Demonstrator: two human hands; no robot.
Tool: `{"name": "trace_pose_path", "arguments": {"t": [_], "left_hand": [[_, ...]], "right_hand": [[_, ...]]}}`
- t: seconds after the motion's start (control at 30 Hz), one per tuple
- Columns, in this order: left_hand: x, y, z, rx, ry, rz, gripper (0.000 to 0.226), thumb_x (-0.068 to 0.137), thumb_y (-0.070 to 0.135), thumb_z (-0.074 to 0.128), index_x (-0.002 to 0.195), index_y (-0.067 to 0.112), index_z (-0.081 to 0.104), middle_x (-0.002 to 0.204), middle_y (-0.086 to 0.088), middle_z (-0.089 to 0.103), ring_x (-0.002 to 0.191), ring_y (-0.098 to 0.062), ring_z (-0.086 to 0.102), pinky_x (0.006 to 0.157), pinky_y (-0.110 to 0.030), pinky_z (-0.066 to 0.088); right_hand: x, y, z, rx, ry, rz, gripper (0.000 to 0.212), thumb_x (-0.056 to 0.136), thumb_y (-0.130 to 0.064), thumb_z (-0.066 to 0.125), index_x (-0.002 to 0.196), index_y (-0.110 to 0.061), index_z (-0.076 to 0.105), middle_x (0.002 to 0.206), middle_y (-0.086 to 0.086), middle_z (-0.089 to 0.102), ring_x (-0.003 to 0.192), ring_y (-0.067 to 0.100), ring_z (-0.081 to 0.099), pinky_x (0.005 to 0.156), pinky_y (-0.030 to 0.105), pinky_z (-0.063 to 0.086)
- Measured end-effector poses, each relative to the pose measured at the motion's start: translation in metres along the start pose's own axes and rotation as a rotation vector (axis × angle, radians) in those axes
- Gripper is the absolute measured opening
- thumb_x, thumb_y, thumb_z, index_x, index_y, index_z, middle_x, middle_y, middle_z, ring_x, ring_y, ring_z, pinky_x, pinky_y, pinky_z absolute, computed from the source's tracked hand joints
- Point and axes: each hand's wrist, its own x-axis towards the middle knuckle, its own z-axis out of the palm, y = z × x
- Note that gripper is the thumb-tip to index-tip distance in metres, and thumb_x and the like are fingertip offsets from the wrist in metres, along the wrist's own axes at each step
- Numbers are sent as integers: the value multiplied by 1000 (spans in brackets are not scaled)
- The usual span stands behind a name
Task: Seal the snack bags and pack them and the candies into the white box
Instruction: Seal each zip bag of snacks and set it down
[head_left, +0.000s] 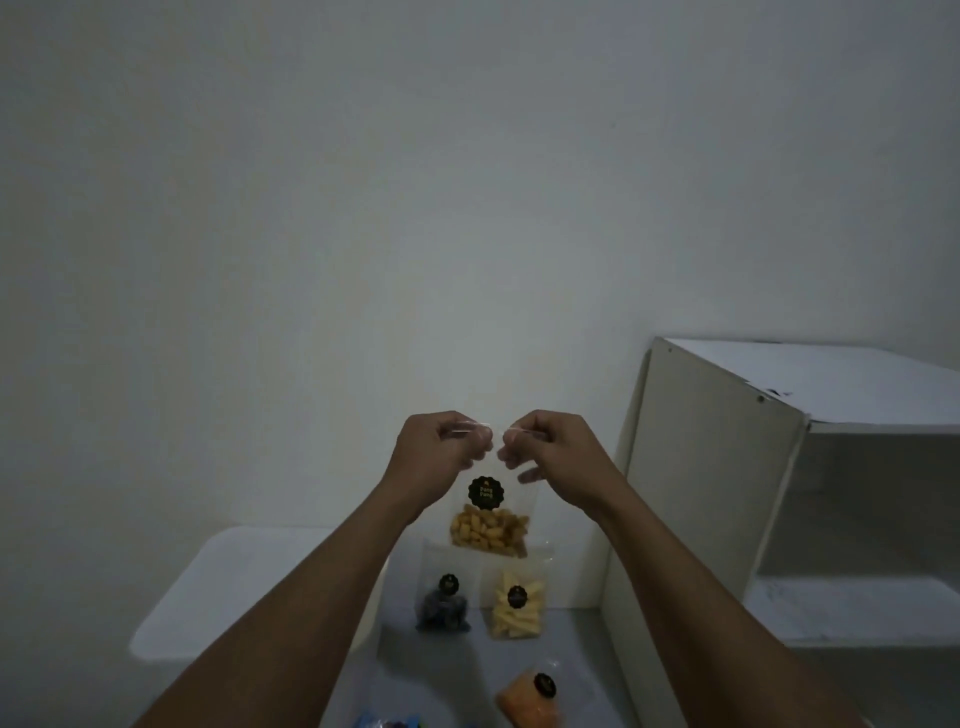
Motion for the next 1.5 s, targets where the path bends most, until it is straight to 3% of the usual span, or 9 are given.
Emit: {"name": "trace_pose_path", "arguments": {"t": [0.13, 0.27, 0.5, 0.77, 0.9, 1.03, 1.17, 1.27, 1.5], "left_hand": [[-3, 6, 0, -157, -14, -56, 11, 89, 13, 71, 92, 4, 75, 89, -12, 76, 87, -25, 74, 81, -37, 61], [1, 13, -4, -124, 39, -59, 11, 87, 16, 73, 85, 5, 74, 85, -10, 76, 80, -19, 71, 83, -37, 59], [-2, 26, -13, -277, -54, -152, 23, 90, 23, 69, 98, 2, 74, 94, -12, 76, 84, -20, 73, 81, -38, 61], [-1, 33, -20, -108, 22, 20, 19, 91, 20, 69, 93, 3, 76, 84, -12, 76, 73, -16, 72, 72, -29, 57], [-6, 38, -22, -158, -51, -6, 20, 90, 23, 70, 98, 5, 74, 90, -13, 76, 83, -21, 74, 79, -34, 60], [-7, 38, -29, -231, -36, -17, 13, 90, 11, 69, 95, -1, 70, 94, -16, 73, 87, -27, 75, 79, -38, 61], [-5, 34, -32, -135, 18, 14, 6, 89, 9, 70, 87, 3, 72, 90, -16, 74, 88, -22, 74, 74, -31, 59], [-5, 32, -31, -120, 23, 11, 7, 88, 12, 71, 84, 6, 73, 87, -13, 74, 87, -22, 74, 73, -30, 59], [-3, 30, -32, -146, -41, -8, 13, 90, 20, 69, 96, 10, 75, 92, -6, 76, 83, -16, 72, 77, -31, 57]], "right_hand": [[2, -9, -3, -73, 50, -52, 11, 95, -13, 61, 90, -5, 68, 78, 4, 75, 68, 11, 69, 64, 26, 56], [-3, -14, -7, 72, 48, -30, 10, 93, -15, 65, 95, -5, 69, 86, 7, 77, 79, 17, 73, 69, 31, 60], [-6, -16, -8, 123, 134, -44, 11, 94, -8, 64, 84, -4, 68, 86, 14, 76, 76, 17, 71, 72, 33, 57], [-9, -28, -4, 137, 37, -11, 12, 91, -17, 69, 95, -5, 71, 91, 9, 77, 81, 16, 71, 72, 33, 59], [-9, -35, 1, 69, 57, -53, 8, 90, -12, 68, 87, -5, 70, 85, 11, 76, 78, 16, 69, 70, 33, 57], [-9, -37, 0, 107, 69, -39, 9, 89, -9, 68, 82, -3, 70, 84, 12, 75, 77, 17, 68, 71, 33, 57], [-7, -38, 5, 92, 28, -28, 11, 89, -14, 69, 92, -3, 71, 87, 9, 76, 77, 15, 68, 69, 32, 58], [-5, -40, 8, 30, 40, -64, 10, 89, -14, 69, 89, -4, 71, 84, 7, 75, 73, 12, 67, 67, 29, 57], [0, -39, 11, 18, 115, -94, 12, 88, -15, 73, 89, -4, 74, 79, 8, 75, 67, 14, 67, 69, 29, 59]]}}
